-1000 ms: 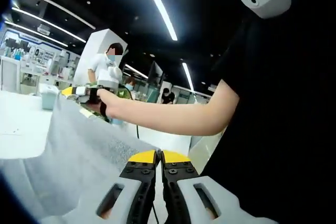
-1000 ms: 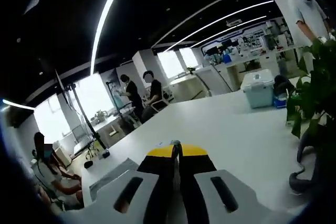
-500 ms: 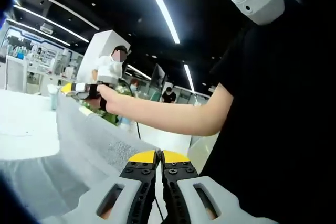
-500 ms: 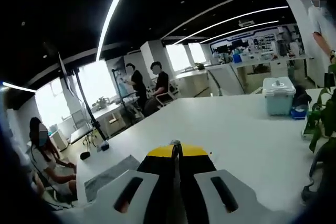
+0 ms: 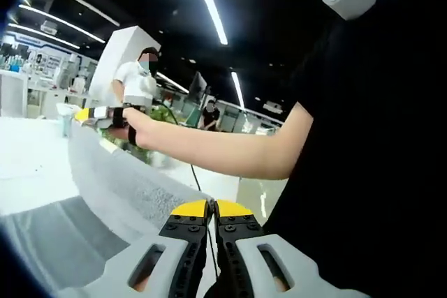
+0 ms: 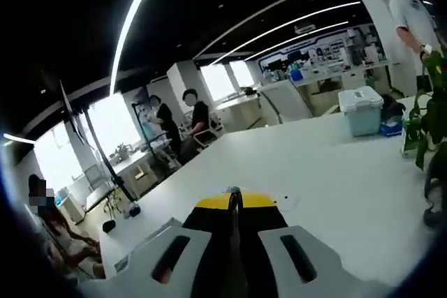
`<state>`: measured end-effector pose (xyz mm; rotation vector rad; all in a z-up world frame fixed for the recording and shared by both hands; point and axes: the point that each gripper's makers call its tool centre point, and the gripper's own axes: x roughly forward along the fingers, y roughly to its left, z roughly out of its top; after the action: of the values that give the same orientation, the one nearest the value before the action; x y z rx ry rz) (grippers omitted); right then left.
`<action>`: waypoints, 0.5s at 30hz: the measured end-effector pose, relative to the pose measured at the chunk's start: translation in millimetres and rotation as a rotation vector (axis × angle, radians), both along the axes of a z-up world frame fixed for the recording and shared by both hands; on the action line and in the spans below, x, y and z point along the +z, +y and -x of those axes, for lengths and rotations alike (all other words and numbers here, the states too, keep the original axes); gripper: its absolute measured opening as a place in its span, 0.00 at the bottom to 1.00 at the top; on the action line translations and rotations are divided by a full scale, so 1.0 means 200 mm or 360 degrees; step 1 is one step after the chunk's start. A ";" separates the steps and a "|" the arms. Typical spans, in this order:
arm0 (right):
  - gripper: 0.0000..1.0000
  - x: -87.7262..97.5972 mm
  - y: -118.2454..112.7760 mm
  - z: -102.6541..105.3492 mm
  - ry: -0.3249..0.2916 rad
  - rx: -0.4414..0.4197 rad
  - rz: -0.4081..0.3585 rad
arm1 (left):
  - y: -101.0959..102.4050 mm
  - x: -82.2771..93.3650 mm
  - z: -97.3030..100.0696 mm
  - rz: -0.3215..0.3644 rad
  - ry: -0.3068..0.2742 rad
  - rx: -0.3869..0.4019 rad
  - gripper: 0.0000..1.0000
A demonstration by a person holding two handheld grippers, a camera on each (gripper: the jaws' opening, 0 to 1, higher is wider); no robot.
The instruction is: Fold the towel on the table until its edges align and the towel forms a compact rectangular stack.
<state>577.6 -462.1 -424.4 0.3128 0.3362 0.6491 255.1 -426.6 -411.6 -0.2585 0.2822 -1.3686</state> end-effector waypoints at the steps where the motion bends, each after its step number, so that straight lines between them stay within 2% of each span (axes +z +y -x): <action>1: 0.00 0.00 0.02 0.00 -0.0001 -0.0013 -0.0016 | 0.03 0.00 0.00 -0.0003 -0.0008 -0.0009 0.02; 7: 0.00 0.01 0.11 0.04 0.0001 -0.0053 -0.0045 | 0.17 -0.04 0.03 -0.0031 -0.0011 -0.0068 0.02; 9: 0.00 0.01 0.09 0.05 0.0015 -0.0059 -0.0034 | 0.20 -0.05 0.05 -0.0051 -0.0023 -0.0063 0.02; 11: 0.00 0.03 0.09 0.07 0.0031 -0.0066 -0.0082 | 0.22 -0.04 0.06 -0.0041 -0.0026 -0.0050 0.02; 15: 0.00 0.03 0.13 0.09 0.0044 -0.0035 -0.0075 | 0.24 -0.01 0.07 -0.0020 -0.0025 -0.0057 0.02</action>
<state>560.4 -436.3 -418.4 0.3704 0.3439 0.6321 240.2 -378.6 -414.4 -0.2330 0.2832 -1.4036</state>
